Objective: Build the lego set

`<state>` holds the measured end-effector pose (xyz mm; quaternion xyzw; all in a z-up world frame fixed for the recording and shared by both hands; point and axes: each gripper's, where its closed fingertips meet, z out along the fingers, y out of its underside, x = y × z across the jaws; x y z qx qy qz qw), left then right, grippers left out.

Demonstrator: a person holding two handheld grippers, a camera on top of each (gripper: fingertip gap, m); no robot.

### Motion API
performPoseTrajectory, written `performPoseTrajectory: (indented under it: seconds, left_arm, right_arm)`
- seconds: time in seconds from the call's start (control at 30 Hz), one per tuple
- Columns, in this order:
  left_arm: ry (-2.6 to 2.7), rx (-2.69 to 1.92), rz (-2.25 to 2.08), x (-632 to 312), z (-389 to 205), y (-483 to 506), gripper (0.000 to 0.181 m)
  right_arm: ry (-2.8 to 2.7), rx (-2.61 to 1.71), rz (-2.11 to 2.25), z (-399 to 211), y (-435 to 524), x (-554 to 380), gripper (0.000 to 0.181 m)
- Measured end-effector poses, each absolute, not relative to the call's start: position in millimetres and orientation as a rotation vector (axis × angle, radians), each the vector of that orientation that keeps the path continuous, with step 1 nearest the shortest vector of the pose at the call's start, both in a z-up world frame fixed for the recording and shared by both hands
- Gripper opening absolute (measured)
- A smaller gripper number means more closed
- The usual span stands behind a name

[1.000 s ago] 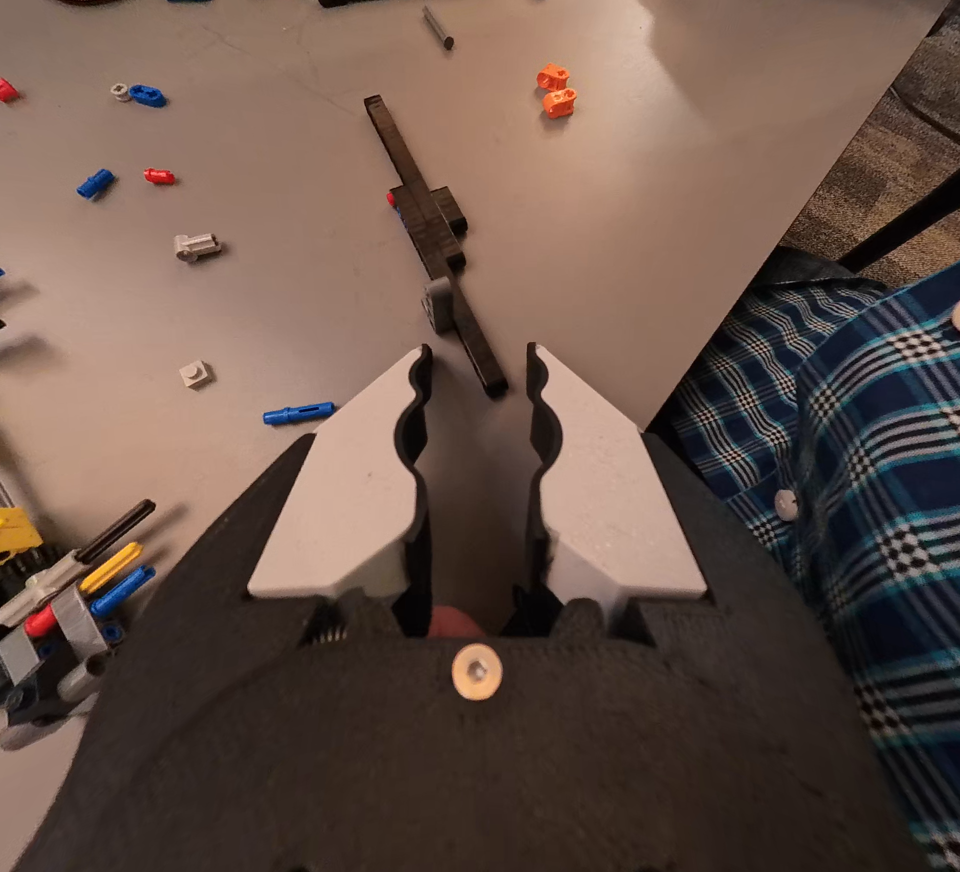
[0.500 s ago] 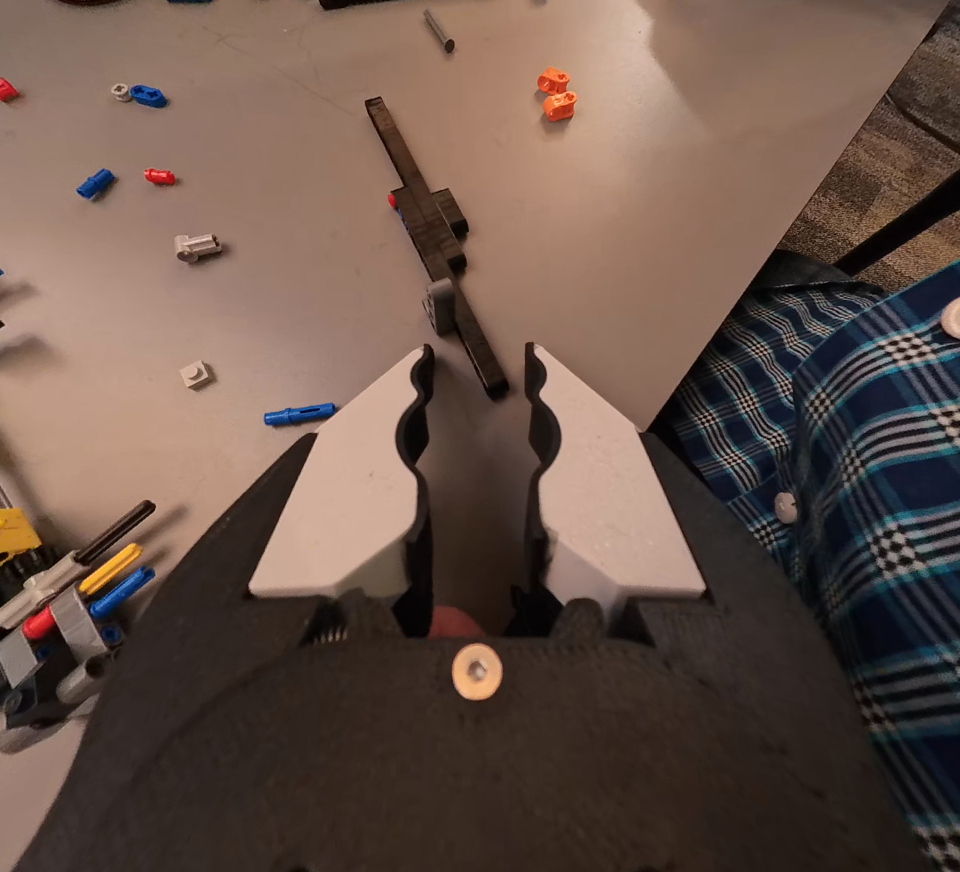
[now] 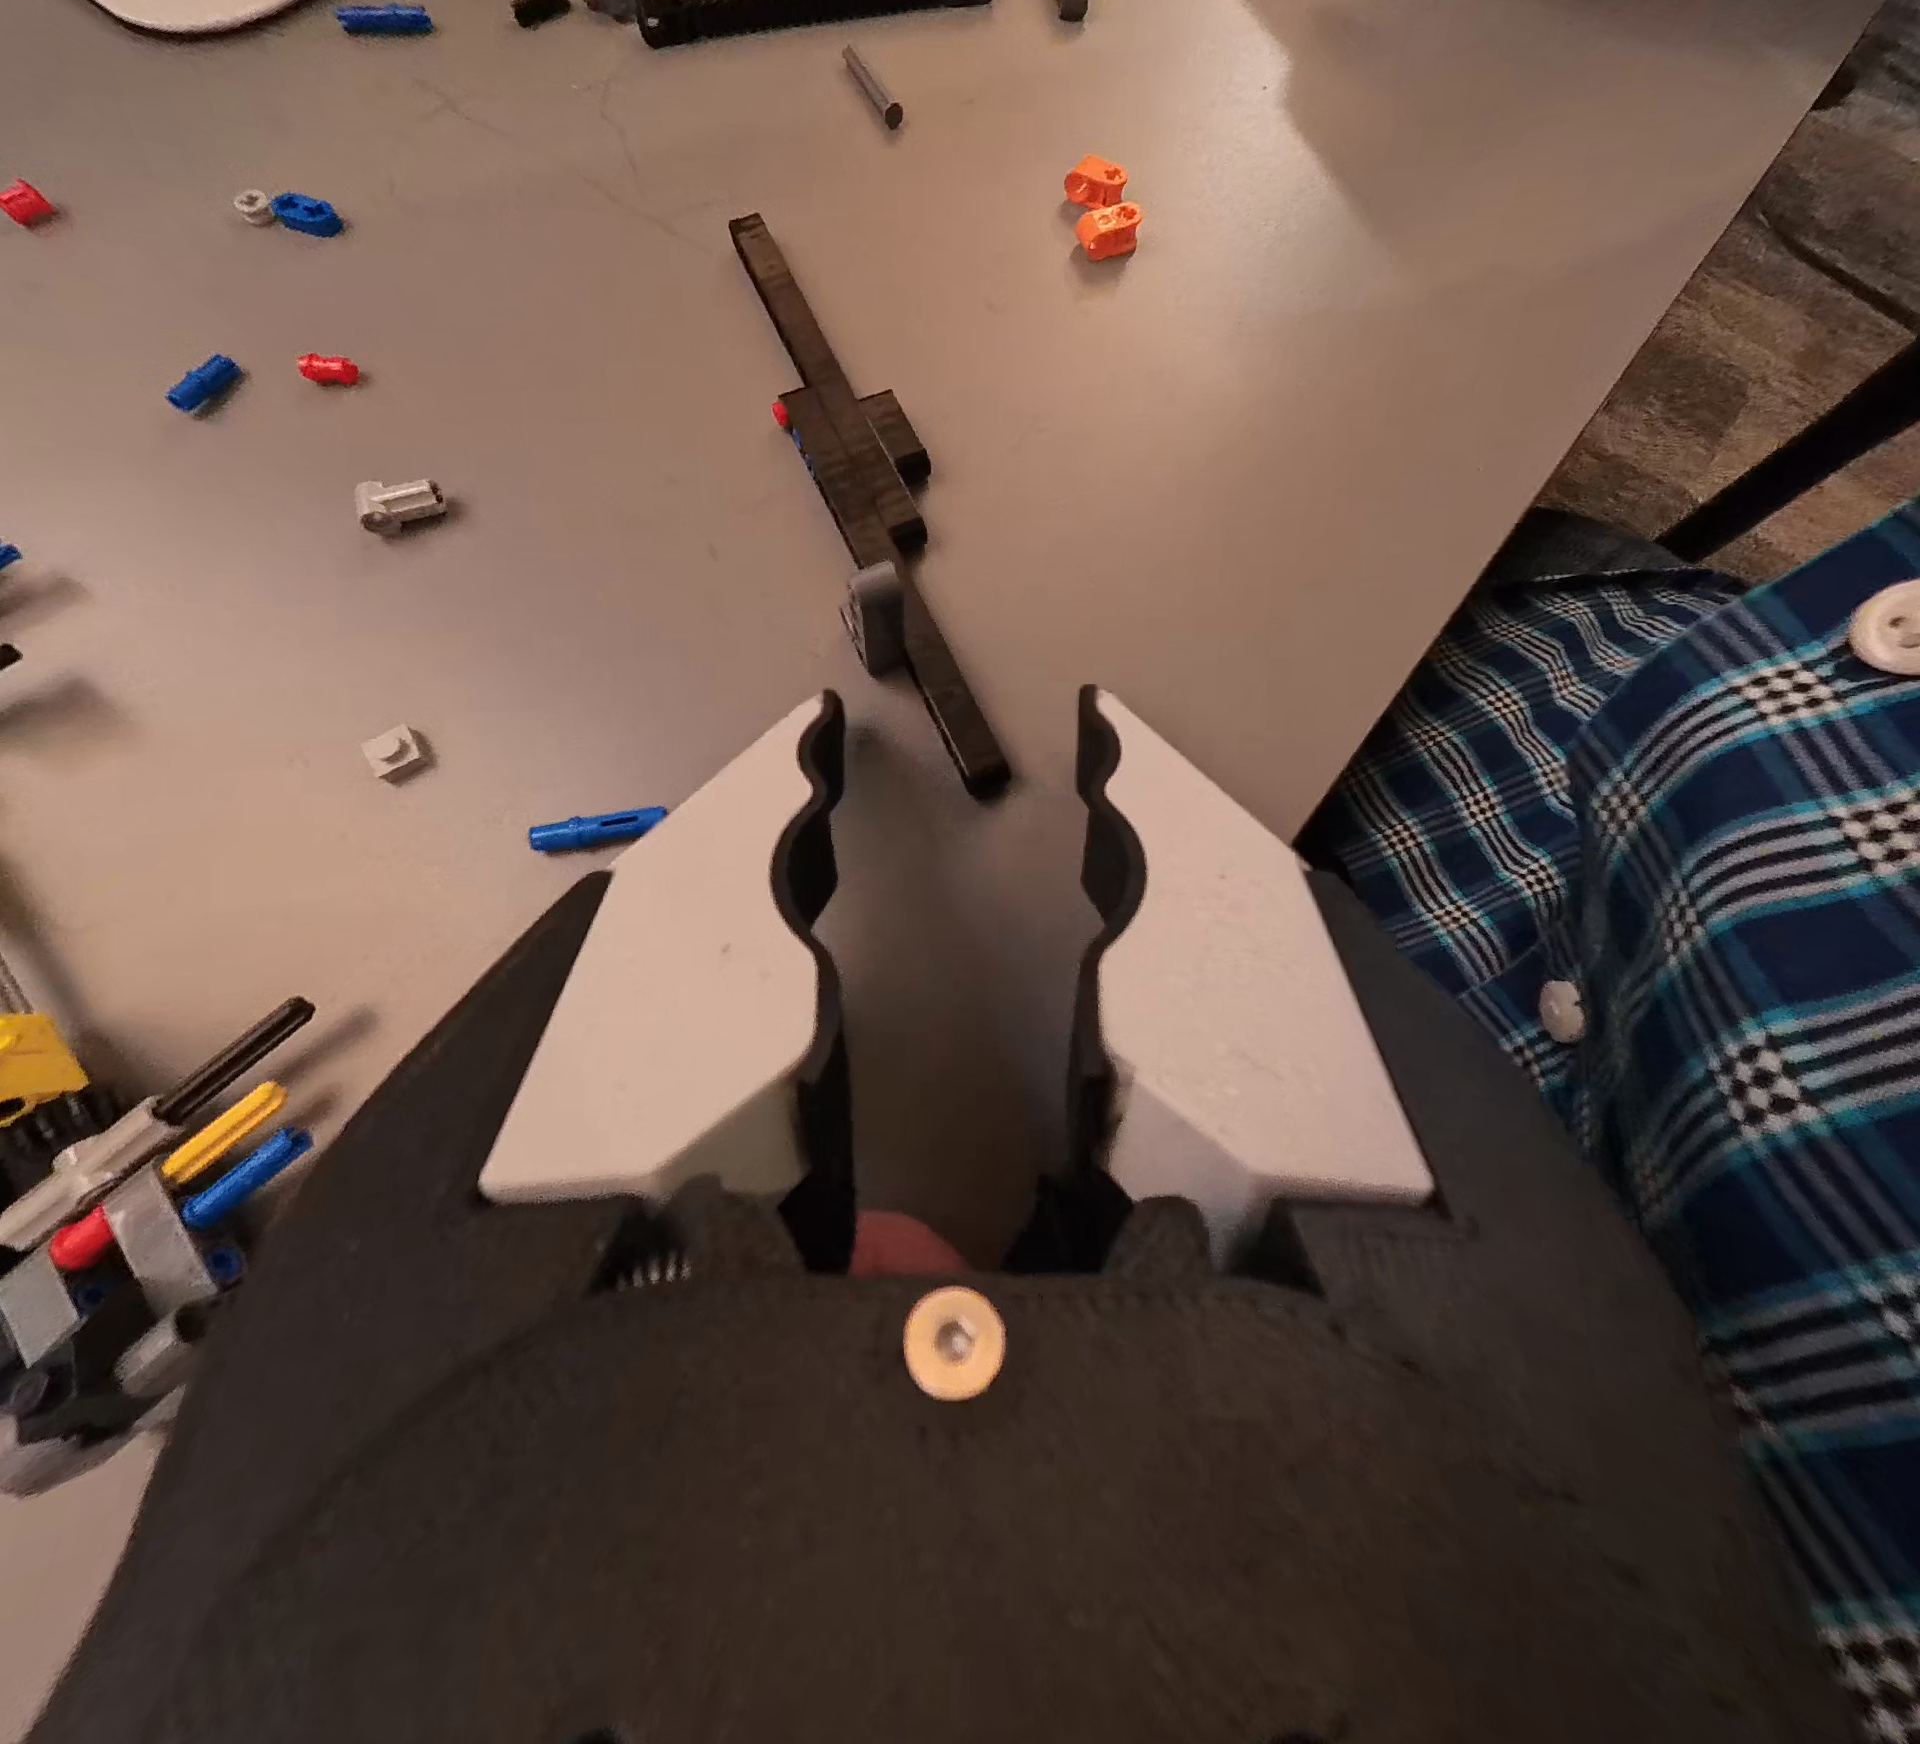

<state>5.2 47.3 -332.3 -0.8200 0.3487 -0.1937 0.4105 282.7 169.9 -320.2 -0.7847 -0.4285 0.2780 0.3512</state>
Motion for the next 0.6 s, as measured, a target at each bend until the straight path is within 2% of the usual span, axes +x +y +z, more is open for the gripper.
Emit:
performPoseTrajectory:
  seconds: [0.03,0.23,0.37,0.6]
  left_arm:
    - [0.870,-2.047,-0.491,5.2,-329.3,47.1,0.044]
    - [0.853,-1.927,-0.402,-7.8,-288.3,52.3,0.045]
    - [0.727,-1.937,-0.253,-56.1,-259.3,71.1,0.050]
    - [0.625,-2.237,0.012,-162.0,-295.8,88.1,0.072]
  right_arm:
    - [-1.108,-2.034,0.721,-320.4,170.1,282.8,0.057]
    - [-1.096,-2.048,0.724,-321.2,171.4,283.4,0.059]
    - [-1.079,-2.070,0.739,-322.2,173.3,284.3,0.059]
    - [-1.066,-2.104,0.712,-326.4,176.4,285.1,0.059]
